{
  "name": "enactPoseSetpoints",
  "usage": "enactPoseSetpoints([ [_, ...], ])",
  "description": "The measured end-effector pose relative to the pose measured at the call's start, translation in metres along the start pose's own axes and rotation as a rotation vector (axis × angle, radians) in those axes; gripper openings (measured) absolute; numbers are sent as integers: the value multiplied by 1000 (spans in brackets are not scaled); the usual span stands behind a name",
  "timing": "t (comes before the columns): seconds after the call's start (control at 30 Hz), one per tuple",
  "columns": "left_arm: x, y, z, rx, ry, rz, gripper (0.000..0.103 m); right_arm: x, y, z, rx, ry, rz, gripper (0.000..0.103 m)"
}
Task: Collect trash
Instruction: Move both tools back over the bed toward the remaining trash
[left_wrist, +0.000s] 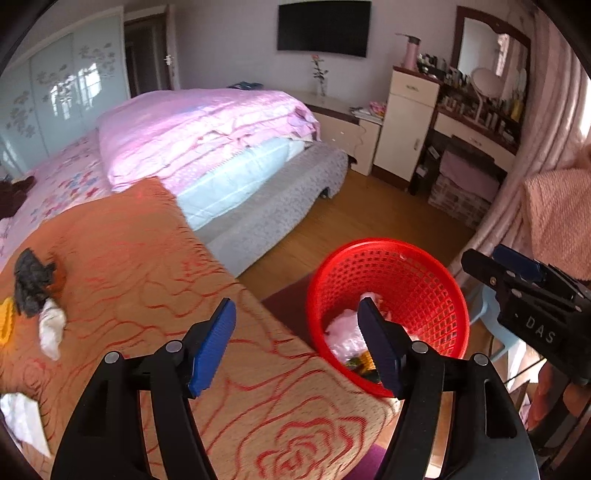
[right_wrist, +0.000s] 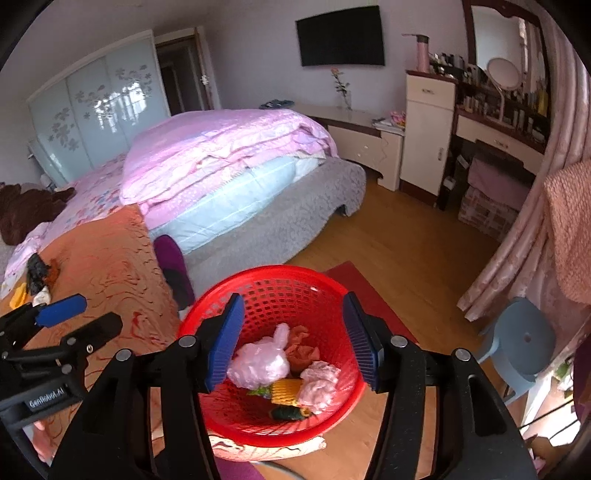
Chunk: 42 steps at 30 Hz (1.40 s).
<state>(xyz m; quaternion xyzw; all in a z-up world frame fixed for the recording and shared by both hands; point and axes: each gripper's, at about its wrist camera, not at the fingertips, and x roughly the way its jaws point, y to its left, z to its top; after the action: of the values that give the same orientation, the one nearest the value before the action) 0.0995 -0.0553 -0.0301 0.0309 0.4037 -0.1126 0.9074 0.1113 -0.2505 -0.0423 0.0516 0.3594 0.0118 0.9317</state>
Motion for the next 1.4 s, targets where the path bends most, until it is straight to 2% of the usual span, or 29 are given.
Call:
enactPoseSetpoints([
  [0.2,-23,27,-7,-63,-33,42,68,-10,27,-4,-61,-24,63,59],
  [0.43,-49,59,-20,-101,-66,133,69,-16,58,-7,-115,-21,129,59],
  [0.63,-72,107,-40,-188,-60,255,70,-18,85,-8,-167,-16,168,59],
  [0.73,-87,142,-53,-274,-60,323,71,-17,102,-9,-199,-10,192,59],
  [0.9,-113,198,-77,-400,-71,479,73,-18,129,-9,-231,2,243,59],
  [1.0,-127,225,-89,-455,-70,529,73,-18,148,-10,-257,1,277,59],
  [1.3,-156,266,-126,-567,-61,659,74,-13,201,-25,-321,40,369,59],
  [1.4,-161,277,-137,-595,-63,700,78,-12,214,-30,-335,53,395,59],
])
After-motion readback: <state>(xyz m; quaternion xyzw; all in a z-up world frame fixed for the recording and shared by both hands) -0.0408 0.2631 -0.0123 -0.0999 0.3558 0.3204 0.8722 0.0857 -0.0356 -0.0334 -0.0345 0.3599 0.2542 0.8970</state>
